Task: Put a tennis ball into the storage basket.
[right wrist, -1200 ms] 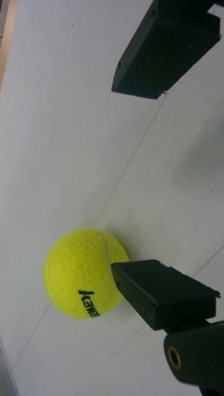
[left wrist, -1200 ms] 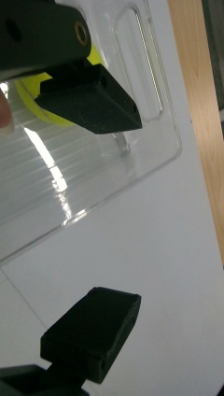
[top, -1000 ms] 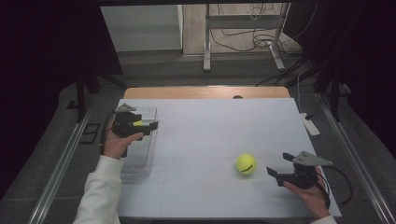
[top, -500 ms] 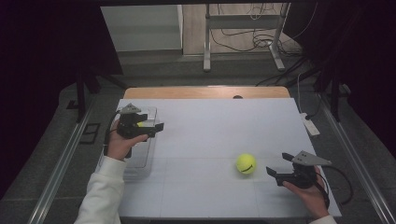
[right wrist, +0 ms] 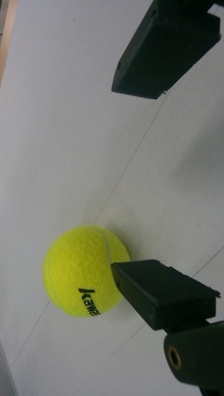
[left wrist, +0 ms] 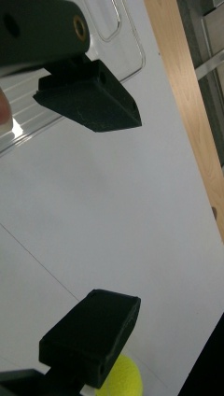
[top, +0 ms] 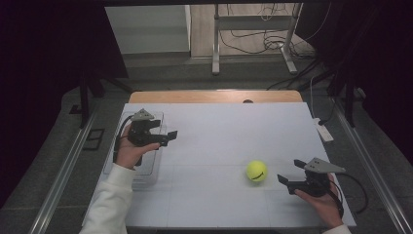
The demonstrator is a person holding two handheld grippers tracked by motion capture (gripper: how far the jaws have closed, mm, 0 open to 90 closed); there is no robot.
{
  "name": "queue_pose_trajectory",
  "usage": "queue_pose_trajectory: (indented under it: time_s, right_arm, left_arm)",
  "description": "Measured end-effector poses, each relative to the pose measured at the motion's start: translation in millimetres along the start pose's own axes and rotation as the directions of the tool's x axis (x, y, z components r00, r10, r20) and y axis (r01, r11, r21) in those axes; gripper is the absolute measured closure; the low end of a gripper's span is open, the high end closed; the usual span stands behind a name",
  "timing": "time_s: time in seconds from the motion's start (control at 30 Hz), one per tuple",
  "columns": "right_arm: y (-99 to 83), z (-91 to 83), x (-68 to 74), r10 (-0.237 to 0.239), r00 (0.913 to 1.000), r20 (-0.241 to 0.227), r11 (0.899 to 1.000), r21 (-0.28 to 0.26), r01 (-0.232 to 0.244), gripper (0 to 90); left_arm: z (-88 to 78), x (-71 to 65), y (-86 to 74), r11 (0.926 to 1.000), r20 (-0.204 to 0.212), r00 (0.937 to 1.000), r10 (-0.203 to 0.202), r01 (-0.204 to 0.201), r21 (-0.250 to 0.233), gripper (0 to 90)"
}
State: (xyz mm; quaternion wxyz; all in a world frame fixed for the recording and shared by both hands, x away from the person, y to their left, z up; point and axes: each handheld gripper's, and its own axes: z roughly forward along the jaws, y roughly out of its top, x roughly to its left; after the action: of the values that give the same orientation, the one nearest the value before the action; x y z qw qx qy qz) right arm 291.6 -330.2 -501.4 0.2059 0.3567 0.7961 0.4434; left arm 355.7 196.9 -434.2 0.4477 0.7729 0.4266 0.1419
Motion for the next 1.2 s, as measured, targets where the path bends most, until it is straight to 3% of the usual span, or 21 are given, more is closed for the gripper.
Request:
queue_pose_trajectory:
  time_s: [0.77,1.2]
  right_arm:
    - [0.2,0.0,-0.5,0.003,1.0,0.002,1.0,-0.002,-0.003,12.2]
    - [0.5,0.1,-0.4,0.005,1.0,0.002,1.0,-0.003,-0.005,12.2]
  left_arm:
    - [12.5,-28.6,5.9,0.9965,0.029,0.9967,0.076,-0.076,0.033,13.9]
    - [21.0,-37.5,7.3,0.9944,0.048,0.9947,0.091,-0.094,0.049,13.7]
